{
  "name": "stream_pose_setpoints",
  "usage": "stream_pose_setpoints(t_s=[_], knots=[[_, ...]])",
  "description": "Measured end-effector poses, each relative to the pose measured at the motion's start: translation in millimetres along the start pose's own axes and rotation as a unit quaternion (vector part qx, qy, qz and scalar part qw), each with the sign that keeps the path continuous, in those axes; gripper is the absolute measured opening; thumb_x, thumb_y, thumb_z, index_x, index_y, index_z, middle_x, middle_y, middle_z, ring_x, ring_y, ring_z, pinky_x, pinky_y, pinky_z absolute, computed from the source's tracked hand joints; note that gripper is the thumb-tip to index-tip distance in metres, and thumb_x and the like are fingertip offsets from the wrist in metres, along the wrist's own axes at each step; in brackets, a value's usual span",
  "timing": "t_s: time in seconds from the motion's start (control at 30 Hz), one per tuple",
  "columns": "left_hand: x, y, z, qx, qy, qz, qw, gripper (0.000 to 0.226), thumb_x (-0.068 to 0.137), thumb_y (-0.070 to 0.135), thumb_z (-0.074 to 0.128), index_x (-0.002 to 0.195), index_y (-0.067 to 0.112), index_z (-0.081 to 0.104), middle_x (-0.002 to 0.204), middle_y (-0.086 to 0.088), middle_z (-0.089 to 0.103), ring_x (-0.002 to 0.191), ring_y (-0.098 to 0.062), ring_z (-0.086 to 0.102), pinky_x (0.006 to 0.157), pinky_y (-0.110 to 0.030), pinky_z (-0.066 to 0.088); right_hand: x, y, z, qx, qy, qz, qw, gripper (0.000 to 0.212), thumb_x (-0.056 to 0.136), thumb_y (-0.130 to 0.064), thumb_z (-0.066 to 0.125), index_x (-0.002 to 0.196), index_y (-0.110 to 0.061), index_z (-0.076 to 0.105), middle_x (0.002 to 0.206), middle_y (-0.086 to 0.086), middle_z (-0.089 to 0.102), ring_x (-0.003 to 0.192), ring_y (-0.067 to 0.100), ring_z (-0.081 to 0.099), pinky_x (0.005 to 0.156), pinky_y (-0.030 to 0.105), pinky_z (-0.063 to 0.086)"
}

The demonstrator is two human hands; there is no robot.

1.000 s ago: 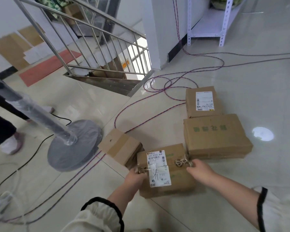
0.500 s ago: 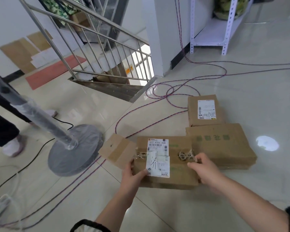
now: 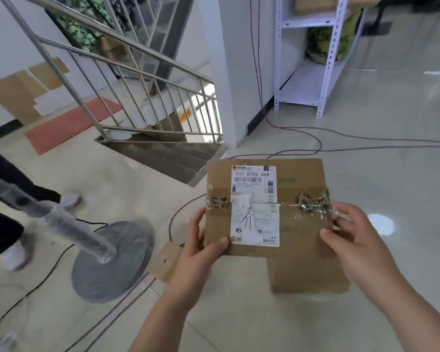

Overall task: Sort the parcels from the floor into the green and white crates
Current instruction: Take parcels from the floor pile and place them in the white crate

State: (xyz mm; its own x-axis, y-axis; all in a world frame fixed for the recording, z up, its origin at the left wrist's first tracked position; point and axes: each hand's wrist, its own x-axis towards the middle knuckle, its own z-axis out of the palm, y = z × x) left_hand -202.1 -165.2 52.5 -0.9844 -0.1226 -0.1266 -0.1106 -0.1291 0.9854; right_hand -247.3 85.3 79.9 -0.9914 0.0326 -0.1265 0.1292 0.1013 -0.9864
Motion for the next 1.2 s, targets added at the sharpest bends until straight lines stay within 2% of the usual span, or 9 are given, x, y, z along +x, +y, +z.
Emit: stream_pose_setpoints(t_s=[0.1, 0.23, 0.33, 0.43, 0.6, 0.7, 0.93, 1.03, 1.2], knots=[[-9.1, 91.9, 21.8, -0.006, -0.024, 0.02, 1.0, 0.064, 0.072, 0.027, 0.073, 0.126, 0.051, 0.048, 0.122, 0.007, 0.065, 0.112, -0.015, 0.062, 0.084, -0.024, 0.054, -15.7, -88.0, -26.7, 0.002, 0.011, -0.027, 1.0, 0.049, 0.088, -0.002, 0.058, 0.094, -0.051, 0.056, 0.105, -0.02, 0.066, 0.091, 0.002, 0.063, 0.073, 0.026, 0.046], [-39.0, 225.6, 53.4, -0.002, -0.056, 0.027, 0.998, 0.068, 0.074, 0.033, 0.074, 0.131, 0.051, 0.043, 0.127, 0.006, 0.063, 0.117, -0.02, 0.06, 0.092, -0.037, 0.051, -51.6, -217.0, -67.4, 0.005, 0.008, -0.053, 0.999, 0.063, 0.087, 0.0, 0.057, 0.098, -0.062, 0.056, 0.107, -0.027, 0.066, 0.095, -0.003, 0.063, 0.075, 0.022, 0.045], [-62.5, 317.5, 73.9, -0.008, -0.073, 0.047, 0.996, 0.066, 0.074, 0.033, 0.075, 0.131, 0.05, 0.046, 0.129, 0.006, 0.062, 0.119, -0.019, 0.059, 0.087, -0.03, 0.054, -83.1, -308.3, -91.5, -0.015, -0.006, -0.086, 0.996, 0.074, 0.087, 0.005, 0.056, 0.11, -0.065, 0.051, 0.118, -0.03, 0.061, 0.106, -0.011, 0.057, 0.081, 0.02, 0.045], [-103.8, 421.0, 94.5, -0.027, -0.104, 0.049, 0.993, 0.066, 0.074, 0.033, 0.076, 0.132, 0.048, 0.048, 0.134, 0.007, 0.058, 0.123, -0.018, 0.056, 0.087, -0.025, 0.053, -139.2, -404.5, -116.1, -0.003, -0.006, -0.091, 0.996, 0.075, 0.086, 0.003, 0.057, 0.124, -0.06, 0.045, 0.128, -0.029, 0.055, 0.117, -0.008, 0.051, 0.086, 0.027, 0.05], [-157.9, 548.1, 111.5, -0.03, -0.171, 0.053, 0.983, 0.058, 0.08, 0.032, 0.072, 0.129, 0.051, 0.05, 0.138, 0.007, 0.055, 0.126, -0.017, 0.053, 0.089, -0.023, 0.051, -208.6, -517.9, -152.0, 0.037, -0.037, -0.088, 0.995, 0.072, 0.082, -0.021, 0.067, 0.139, -0.05, 0.034, 0.141, -0.021, 0.046, 0.132, 0.005, 0.043, 0.097, 0.039, 0.048], [-180.2, 589.4, 115.8, -0.022, -0.189, 0.07, 0.979, 0.063, 0.08, 0.037, 0.073, 0.135, 0.049, 0.046, 0.146, 0.006, 0.046, 0.132, -0.017, 0.046, 0.09, -0.025, 0.051, -235.5, -549.8, -163.8, 0.05, -0.045, -0.103, 0.992, 0.075, 0.079, -0.02, 0.061, 0.14, -0.052, 0.031, 0.143, -0.016, 0.045, 0.132, 0.009, 0.044, 0.099, 0.034, 0.044], [-202.7, 617.6, 124.1, -0.02, -0.197, 0.075, 0.977, 0.065, 0.081, 0.037, 0.072, 0.138, 0.048, 0.042, 0.139, 0.008, 0.054, 0.127, -0.017, 0.052, 0.09, -0.024, 0.051, -255.8, -566.9, -170.6, 0.046, -0.043, -0.131, 0.989, 0.084, 0.073, -0.038, 0.072, 0.14, -0.055, 0.026, 0.144, -0.02, 0.043, 0.132, 0.004, 0.043, 0.099, 0.03, 0.043], [-204.1, 627.2, 134.4, -0.017, -0.201, 0.082, 0.976, 0.064, 0.081, 0.038, 0.073, 0.136, 0.049, 0.043, 0.137, 0.007, 0.055, 0.125, -0.017, 0.054, 0.09, -0.024, 0.051, -256.4, -575.2, -178.7, 0.047, -0.032, -0.146, 0.988, 0.081, 0.071, -0.036, 0.065, 0.139, -0.058, 0.026, 0.143, -0.023, 0.043, 0.13, -0.001, 0.043, 0.098, 0.023, 0.043], [-207.9, 637.8, 166.8, -0.025, -0.217, 0.09, 0.972, 0.062, 0.078, 0.04, 0.075, 0.132, 0.051, 0.047, 0.134, 0.007, 0.058, 0.122, -0.016, 0.056, 0.088, -0.025, 0.052, -265.6, -582.9, -212.8, 0.029, -0.018, -0.164, 0.986, 0.081, 0.075, -0.034, 0.063, 0.142, -0.055, 0.022, 0.146, -0.021, 0.04, 0.134, 0.003, 0.039, 0.1, 0.033, 0.04]])
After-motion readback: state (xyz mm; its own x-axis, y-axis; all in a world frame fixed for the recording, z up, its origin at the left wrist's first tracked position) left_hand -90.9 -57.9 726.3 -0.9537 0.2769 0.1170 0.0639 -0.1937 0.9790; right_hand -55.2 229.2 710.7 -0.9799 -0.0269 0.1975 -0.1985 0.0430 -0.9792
